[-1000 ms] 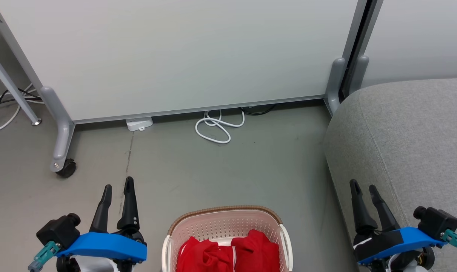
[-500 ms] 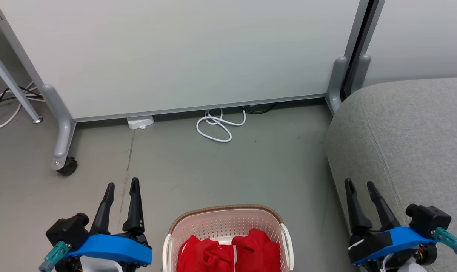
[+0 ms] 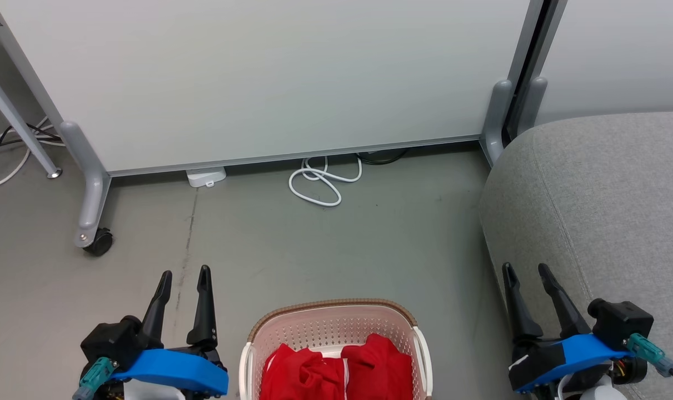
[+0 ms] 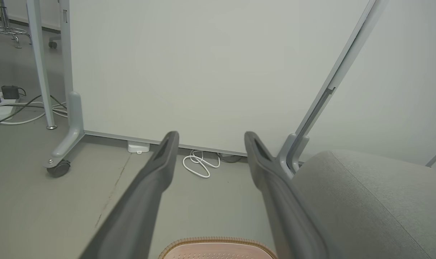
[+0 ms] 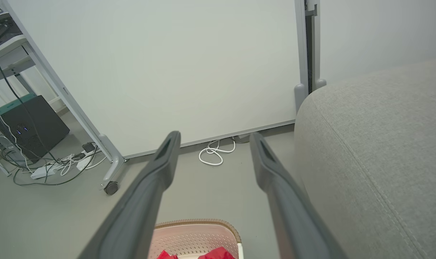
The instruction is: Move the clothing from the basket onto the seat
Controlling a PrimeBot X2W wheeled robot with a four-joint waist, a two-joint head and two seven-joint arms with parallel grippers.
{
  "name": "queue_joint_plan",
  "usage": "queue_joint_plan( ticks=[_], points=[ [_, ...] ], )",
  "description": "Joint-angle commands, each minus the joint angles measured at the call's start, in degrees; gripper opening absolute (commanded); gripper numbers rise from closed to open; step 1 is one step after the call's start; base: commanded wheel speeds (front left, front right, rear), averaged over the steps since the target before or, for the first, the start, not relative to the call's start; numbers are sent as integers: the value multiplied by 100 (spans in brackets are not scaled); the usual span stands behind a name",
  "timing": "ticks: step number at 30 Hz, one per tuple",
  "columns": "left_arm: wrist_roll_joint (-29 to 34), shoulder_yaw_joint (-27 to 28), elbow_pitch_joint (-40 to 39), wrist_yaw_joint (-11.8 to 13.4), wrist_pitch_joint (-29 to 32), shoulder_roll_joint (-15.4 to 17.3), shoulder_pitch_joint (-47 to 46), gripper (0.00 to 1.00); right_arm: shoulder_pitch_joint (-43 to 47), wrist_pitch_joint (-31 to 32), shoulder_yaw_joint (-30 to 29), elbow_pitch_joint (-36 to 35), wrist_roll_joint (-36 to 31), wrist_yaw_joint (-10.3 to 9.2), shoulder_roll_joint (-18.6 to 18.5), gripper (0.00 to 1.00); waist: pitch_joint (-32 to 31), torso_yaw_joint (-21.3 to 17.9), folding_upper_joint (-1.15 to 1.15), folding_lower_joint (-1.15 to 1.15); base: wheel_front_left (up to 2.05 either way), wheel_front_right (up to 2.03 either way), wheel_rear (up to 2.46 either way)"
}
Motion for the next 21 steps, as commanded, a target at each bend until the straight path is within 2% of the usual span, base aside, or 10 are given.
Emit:
queue_joint_plan(
  ticks=[1,21],
  points=[
    [124,-10,27,-43,-64,11,-99,100,-119,-52,14,-3,-166,12,-38,100,5,-2,0,0,0,0,0],
    [769,67,337,-26,-283,-69,-163,100,-151,-271,89,89,-925,15,-41,100,-6,-25,0,0,0,0,0]
  ],
)
